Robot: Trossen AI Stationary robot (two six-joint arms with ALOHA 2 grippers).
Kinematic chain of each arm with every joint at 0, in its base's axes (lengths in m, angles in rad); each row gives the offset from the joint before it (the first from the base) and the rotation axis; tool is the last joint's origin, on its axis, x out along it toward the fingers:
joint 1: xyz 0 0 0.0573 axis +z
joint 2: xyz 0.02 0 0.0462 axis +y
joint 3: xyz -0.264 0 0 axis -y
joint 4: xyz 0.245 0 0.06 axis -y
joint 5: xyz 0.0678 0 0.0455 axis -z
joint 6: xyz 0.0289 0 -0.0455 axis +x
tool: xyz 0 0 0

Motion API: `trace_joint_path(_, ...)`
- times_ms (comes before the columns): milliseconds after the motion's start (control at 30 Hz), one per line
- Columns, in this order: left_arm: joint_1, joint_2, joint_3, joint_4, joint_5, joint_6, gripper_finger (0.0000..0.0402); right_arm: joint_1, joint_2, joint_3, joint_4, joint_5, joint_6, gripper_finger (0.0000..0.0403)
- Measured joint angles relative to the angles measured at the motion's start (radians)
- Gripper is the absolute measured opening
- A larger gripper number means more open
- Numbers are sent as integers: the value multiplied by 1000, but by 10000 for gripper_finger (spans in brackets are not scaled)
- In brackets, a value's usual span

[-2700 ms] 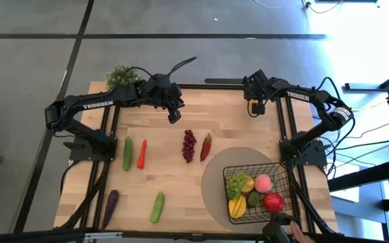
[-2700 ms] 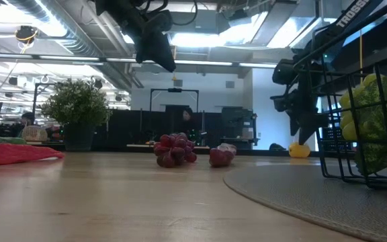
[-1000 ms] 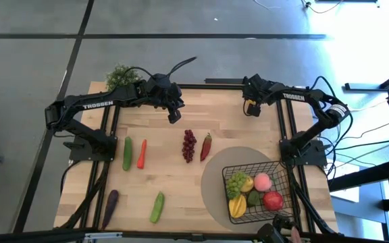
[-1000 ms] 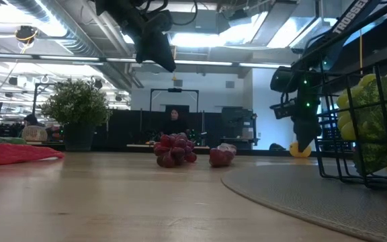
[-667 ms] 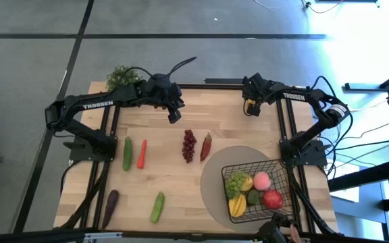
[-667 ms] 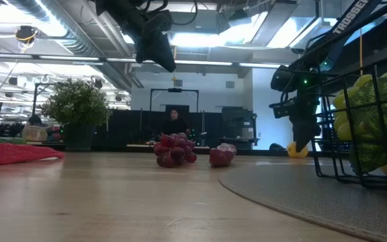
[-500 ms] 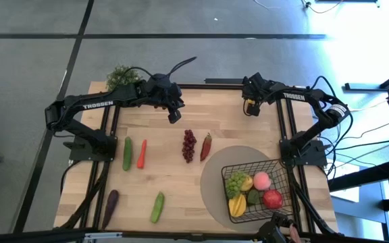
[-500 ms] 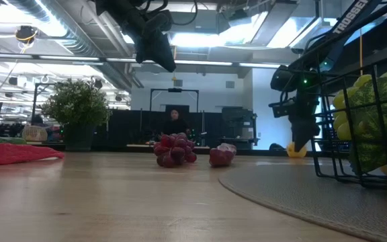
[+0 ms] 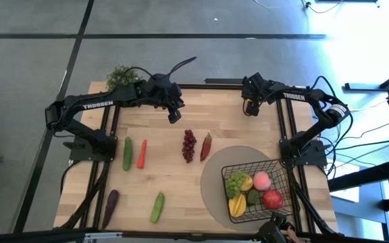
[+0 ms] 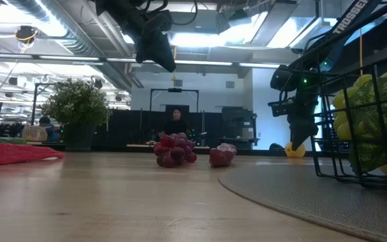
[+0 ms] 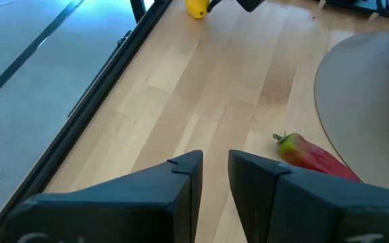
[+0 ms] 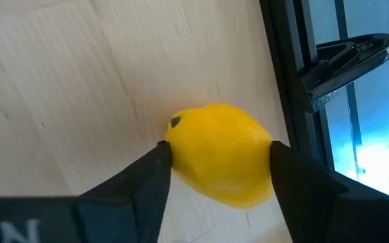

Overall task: Build produce basket
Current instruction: Put the lemon into the wire basket

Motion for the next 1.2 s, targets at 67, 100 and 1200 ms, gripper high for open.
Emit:
trace_joint_path(67, 0, 0, 0, 0, 0, 0, 60, 0, 0, 0, 0, -1, 0, 212)
trace_joint_path(100, 0, 0, 0, 0, 0, 0, 60, 0, -1, 0, 0, -1, 0, 209)
trace_joint_path(1200, 0, 0, 0, 0, 0, 0, 60, 120, 0, 103, -322, -170, 366, 203)
